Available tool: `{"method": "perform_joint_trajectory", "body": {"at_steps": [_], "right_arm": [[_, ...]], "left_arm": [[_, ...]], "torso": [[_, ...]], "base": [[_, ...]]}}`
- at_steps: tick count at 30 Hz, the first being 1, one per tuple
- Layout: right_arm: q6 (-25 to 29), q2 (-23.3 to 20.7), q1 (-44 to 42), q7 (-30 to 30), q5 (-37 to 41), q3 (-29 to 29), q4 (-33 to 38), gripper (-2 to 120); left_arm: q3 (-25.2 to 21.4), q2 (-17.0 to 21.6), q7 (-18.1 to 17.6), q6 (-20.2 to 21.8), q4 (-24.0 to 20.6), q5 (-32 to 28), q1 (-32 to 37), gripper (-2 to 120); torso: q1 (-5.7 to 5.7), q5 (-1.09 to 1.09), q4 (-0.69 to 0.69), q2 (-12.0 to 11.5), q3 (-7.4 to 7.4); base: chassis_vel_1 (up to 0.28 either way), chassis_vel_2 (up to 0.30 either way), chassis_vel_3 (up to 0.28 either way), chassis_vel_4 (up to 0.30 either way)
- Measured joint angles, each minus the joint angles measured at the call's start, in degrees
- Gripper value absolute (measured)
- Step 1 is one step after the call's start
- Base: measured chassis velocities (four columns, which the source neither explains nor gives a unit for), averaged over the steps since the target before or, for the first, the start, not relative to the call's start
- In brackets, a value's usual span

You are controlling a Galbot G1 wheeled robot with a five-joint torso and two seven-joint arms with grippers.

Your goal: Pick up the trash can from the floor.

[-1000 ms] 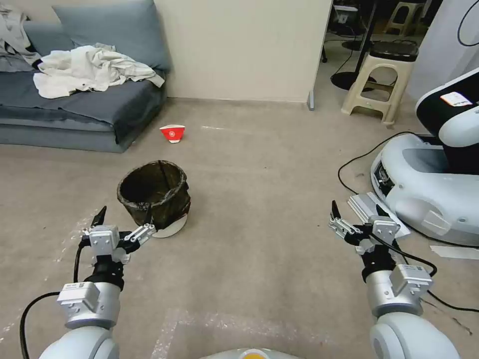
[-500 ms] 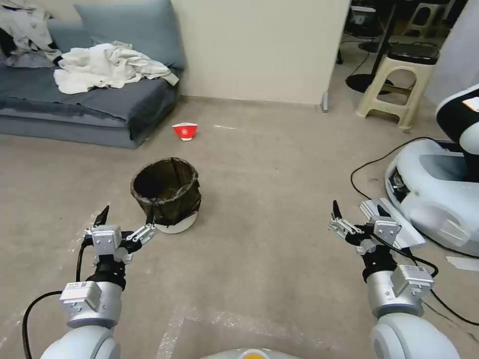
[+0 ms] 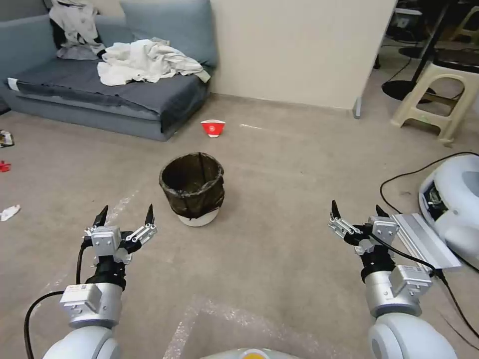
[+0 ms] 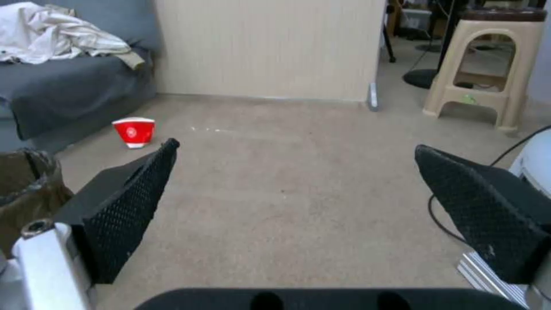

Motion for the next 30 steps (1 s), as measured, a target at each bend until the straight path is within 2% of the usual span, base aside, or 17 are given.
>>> {"method": "perform_joint_trajectory", "body": {"at_steps": [9, 30], "right_arm": [[0.3, 0.0, 0.0, -0.1, 0.0, -0.1, -0.3, 100], [0.4, 0.1, -0.1, -0.1, -0.1, -0.2, -0.7, 100]], "left_arm": [[-0.1, 0.0, -0.2, 0.0, 0.0, -0.1, 0.0, 100], [-0.1, 0.2, -0.4, 0.2, 0.6, -1.4, -0.3, 100]], "torso": [[0.0, 0.0, 0.01, 0.0, 0.0], [0.0, 0.0, 0.02, 0.0, 0.0]], "base": [[-0.043, 0.04, 0.049, -0.038], [-0.159, 0.154, 0.164, -0.164]]}}
